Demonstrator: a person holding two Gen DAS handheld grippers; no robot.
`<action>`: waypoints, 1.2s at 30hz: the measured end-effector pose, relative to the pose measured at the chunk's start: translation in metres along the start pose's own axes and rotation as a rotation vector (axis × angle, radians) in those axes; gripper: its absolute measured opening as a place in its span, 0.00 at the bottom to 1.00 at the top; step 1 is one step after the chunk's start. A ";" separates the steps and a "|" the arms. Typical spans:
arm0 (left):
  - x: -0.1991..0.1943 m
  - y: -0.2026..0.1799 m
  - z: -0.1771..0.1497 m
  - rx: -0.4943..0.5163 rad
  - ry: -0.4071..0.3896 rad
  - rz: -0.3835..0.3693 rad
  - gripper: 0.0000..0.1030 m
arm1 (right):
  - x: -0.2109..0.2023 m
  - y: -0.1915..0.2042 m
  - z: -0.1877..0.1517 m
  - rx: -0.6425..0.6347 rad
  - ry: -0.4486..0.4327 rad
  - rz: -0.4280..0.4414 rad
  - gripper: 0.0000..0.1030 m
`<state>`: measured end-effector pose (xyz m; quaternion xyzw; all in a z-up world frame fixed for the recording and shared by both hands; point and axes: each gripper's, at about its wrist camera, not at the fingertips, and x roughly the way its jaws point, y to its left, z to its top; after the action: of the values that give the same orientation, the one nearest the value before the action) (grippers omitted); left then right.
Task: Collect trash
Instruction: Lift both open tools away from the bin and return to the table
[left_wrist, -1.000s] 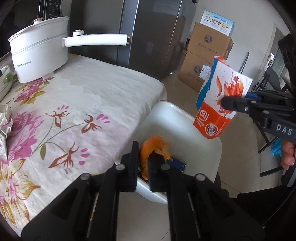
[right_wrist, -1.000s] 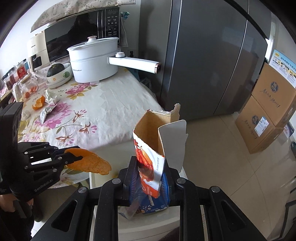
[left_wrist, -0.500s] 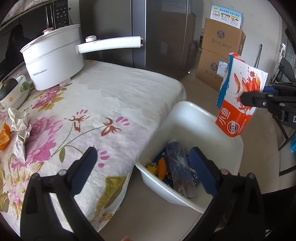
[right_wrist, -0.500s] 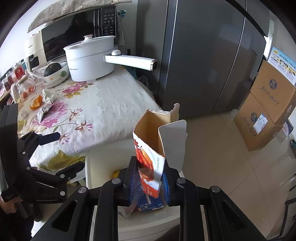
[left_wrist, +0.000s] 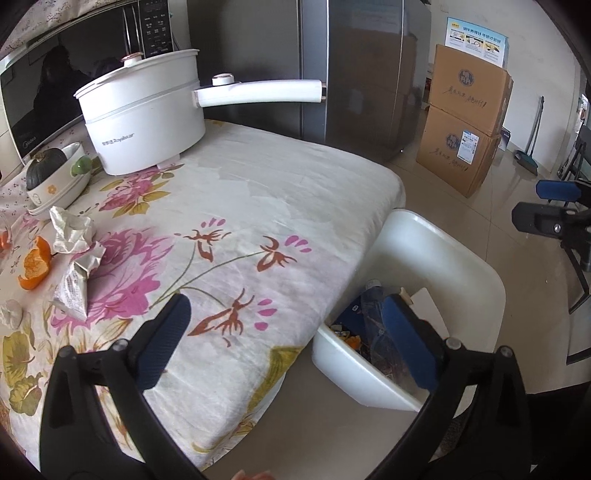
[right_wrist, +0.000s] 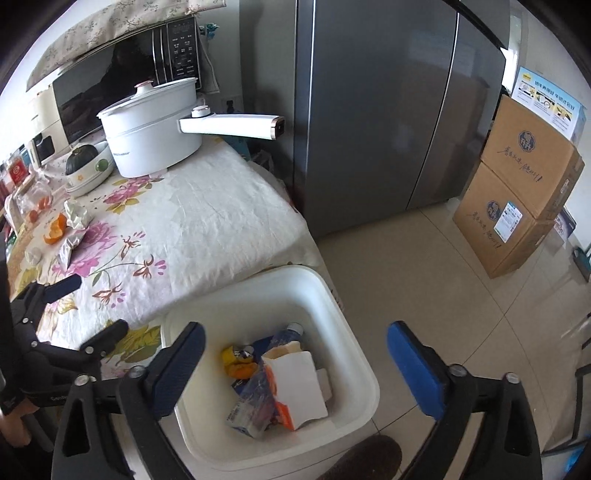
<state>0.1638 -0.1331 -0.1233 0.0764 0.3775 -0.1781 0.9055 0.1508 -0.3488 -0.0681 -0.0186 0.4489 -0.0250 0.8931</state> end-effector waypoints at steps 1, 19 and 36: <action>-0.002 0.003 0.000 -0.004 -0.002 0.003 1.00 | 0.000 0.001 0.000 -0.006 0.005 -0.007 1.00; -0.048 0.086 -0.002 -0.099 -0.021 0.136 1.00 | -0.005 0.058 0.029 -0.012 -0.032 -0.013 1.00; -0.100 0.205 -0.038 -0.266 0.003 0.280 1.00 | 0.005 0.180 0.049 -0.068 -0.051 0.127 1.00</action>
<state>0.1516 0.0933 -0.0780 0.0081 0.3849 0.0014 0.9229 0.1984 -0.1693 -0.0531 -0.0210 0.4270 0.0475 0.9027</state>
